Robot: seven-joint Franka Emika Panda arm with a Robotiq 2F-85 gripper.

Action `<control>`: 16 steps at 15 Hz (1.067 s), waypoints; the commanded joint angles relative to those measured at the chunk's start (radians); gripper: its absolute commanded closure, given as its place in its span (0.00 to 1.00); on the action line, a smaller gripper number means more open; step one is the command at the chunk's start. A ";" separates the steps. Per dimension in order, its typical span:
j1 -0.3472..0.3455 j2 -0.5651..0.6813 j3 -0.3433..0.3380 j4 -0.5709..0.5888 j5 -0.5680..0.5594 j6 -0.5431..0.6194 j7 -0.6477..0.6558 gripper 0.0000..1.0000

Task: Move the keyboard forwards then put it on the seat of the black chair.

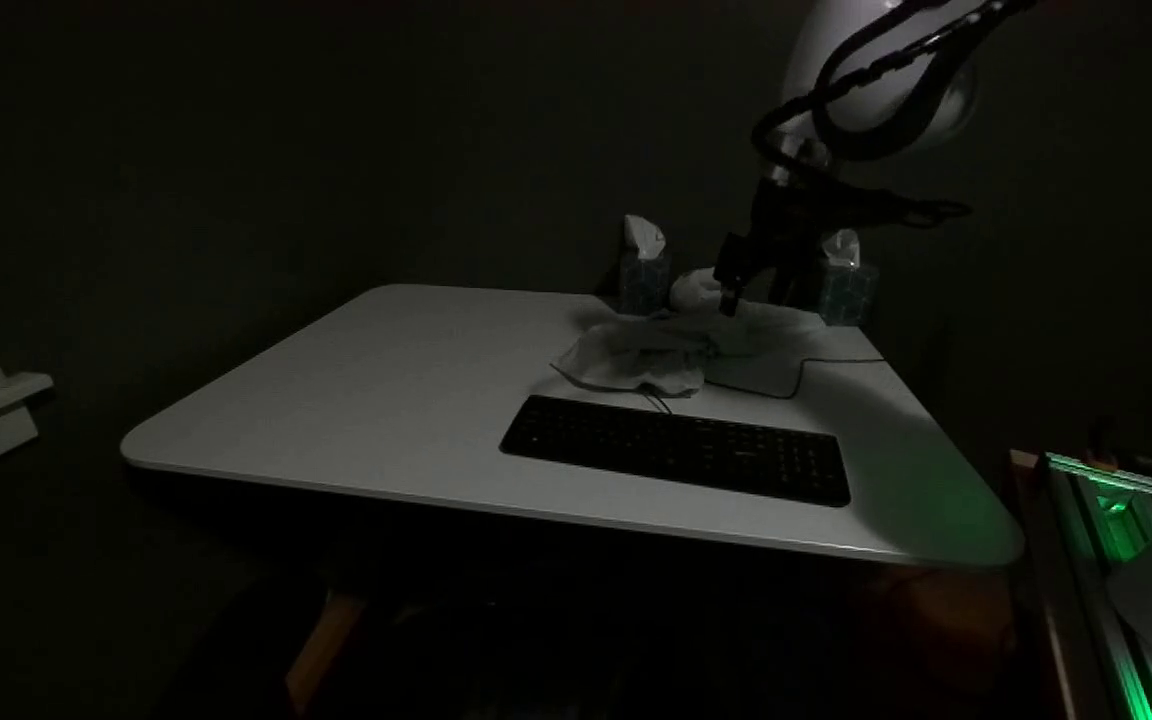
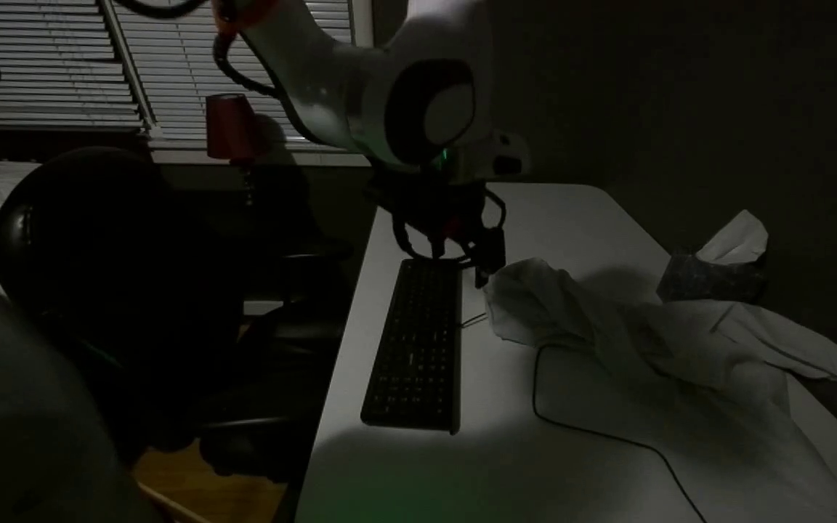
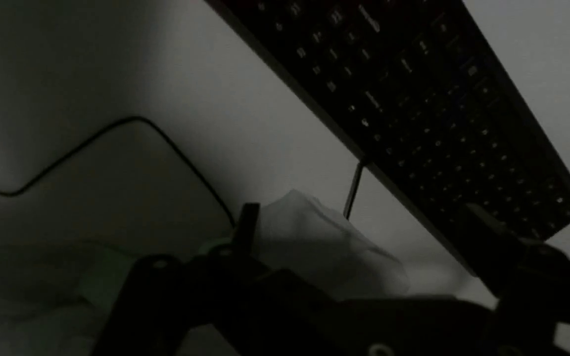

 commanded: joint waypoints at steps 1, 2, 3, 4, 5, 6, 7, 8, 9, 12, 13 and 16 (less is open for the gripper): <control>0.017 0.153 0.001 0.044 0.115 0.094 0.112 0.00; 0.026 0.181 -0.002 0.054 0.171 0.109 0.118 0.00; 0.037 0.199 -0.005 0.063 0.262 0.121 0.085 0.00; 0.023 0.141 -0.006 0.029 0.156 0.094 0.087 0.00; 0.027 0.160 -0.007 0.037 0.170 0.098 0.082 0.00; 0.027 0.164 -0.007 0.039 0.167 0.098 0.082 0.00; 0.027 0.162 -0.007 0.040 0.167 0.098 0.081 0.00; 0.026 0.158 -0.007 0.040 0.166 0.098 0.081 0.00; 0.026 0.155 -0.007 0.040 0.166 0.098 0.081 0.00; 0.026 0.154 -0.007 0.040 0.166 0.098 0.081 0.00; 0.027 0.186 -0.006 0.053 0.186 0.106 0.096 0.00; 0.029 0.261 -0.007 0.091 0.257 0.107 0.204 0.00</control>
